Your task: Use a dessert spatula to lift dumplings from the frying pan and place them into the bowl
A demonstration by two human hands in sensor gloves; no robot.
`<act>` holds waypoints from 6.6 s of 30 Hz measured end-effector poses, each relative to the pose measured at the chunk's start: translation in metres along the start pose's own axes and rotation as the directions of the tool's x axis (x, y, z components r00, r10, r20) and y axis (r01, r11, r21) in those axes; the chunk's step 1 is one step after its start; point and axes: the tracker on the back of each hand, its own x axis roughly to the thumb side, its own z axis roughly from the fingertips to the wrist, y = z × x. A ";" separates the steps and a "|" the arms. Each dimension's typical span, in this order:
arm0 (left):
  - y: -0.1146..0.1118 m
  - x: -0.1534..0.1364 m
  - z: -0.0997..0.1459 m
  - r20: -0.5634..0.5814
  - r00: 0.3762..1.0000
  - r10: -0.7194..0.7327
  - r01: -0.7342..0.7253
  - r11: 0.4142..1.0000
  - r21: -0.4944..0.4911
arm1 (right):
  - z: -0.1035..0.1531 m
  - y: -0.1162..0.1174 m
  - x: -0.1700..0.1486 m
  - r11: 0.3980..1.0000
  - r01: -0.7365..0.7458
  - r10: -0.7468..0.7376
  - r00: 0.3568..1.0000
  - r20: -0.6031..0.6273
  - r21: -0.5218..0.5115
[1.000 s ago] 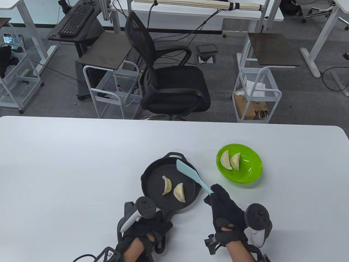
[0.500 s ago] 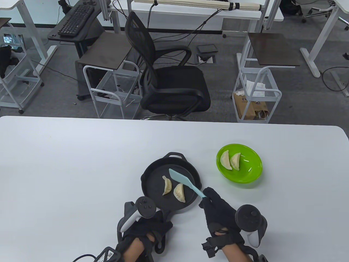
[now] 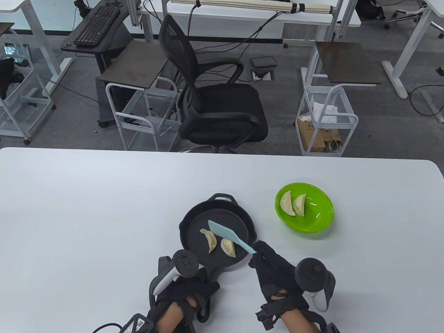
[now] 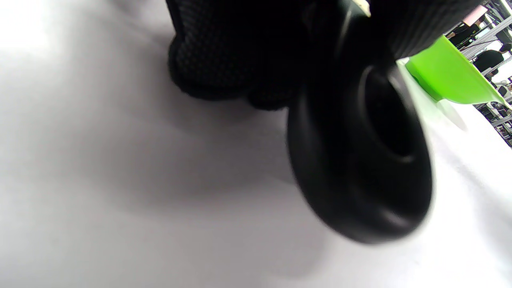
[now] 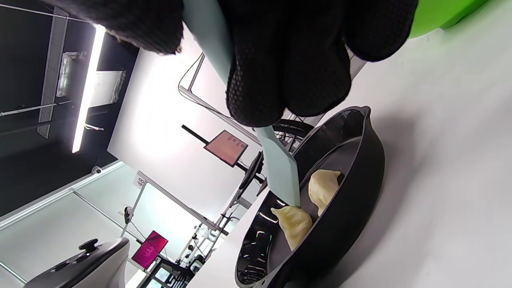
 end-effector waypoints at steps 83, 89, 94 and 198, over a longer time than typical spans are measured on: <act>0.000 0.000 -0.001 -0.001 1.000 0.001 -0.001 1.000 -0.005 | -0.006 0.021 -0.071 0.861 0.491 -0.350 0.759 -0.549 0.131; 0.000 0.000 -0.001 0.000 1.000 0.001 -0.001 1.000 -0.005 | -0.005 0.021 -0.073 0.842 0.530 -0.384 0.722 -0.576 0.104; 0.000 0.000 -0.001 0.000 1.000 0.001 -0.001 1.000 -0.005 | -0.005 0.018 -0.075 0.824 0.560 -0.411 0.698 -0.587 0.088; 0.000 -0.001 -0.001 0.000 1.000 0.004 -0.004 1.000 -0.004 | 0.014 -0.018 -0.067 0.702 0.590 -0.712 0.600 -0.365 -0.399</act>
